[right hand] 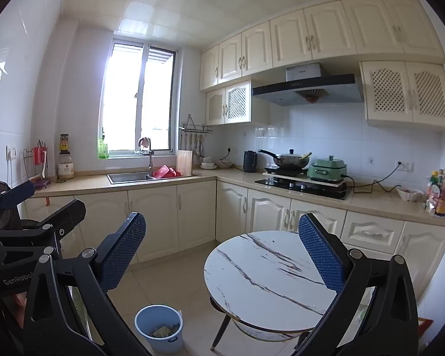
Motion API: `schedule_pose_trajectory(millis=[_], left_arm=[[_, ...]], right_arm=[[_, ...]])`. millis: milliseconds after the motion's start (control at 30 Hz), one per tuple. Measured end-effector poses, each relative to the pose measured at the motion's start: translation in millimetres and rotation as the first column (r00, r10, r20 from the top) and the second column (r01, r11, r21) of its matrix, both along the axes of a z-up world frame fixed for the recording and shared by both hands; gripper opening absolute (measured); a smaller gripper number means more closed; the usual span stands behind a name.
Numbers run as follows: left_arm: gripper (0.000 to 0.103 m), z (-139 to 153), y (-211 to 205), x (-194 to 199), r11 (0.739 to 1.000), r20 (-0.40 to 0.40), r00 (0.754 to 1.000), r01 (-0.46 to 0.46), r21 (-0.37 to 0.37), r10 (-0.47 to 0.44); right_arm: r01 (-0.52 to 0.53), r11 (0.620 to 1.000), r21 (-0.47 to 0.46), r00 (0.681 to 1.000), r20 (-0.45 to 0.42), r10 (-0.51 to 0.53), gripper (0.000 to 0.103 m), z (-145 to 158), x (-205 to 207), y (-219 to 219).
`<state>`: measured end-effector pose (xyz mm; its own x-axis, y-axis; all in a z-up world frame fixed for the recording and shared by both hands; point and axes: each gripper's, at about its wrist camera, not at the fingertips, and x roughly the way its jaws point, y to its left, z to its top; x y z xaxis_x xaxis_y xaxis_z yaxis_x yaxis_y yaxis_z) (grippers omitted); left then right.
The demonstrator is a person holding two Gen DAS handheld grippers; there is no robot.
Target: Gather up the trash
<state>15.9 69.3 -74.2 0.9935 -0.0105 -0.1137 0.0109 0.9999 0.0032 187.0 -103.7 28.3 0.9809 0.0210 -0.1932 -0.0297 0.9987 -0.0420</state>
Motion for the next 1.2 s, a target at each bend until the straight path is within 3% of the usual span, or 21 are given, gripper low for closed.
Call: schedule_pose_trajectory(millis=[467,1200], left_arm=[[0.102,21.6,13.8,9.4,1.0,-0.009,1.0,0.006,0.002,-0.006],[0.102,22.0,18.0,10.9,1.0,-0.01,1.0,0.008,0.003,-0.008]], right_arm=[[0.0,1.0,0.001,1.0,-0.018,0.0,0.103,-4.6,5.2,-2.5],[0.002,1.0,0.0,1.0,-0.017,-0.002,0.103,-6.6,5.6,-4.6]])
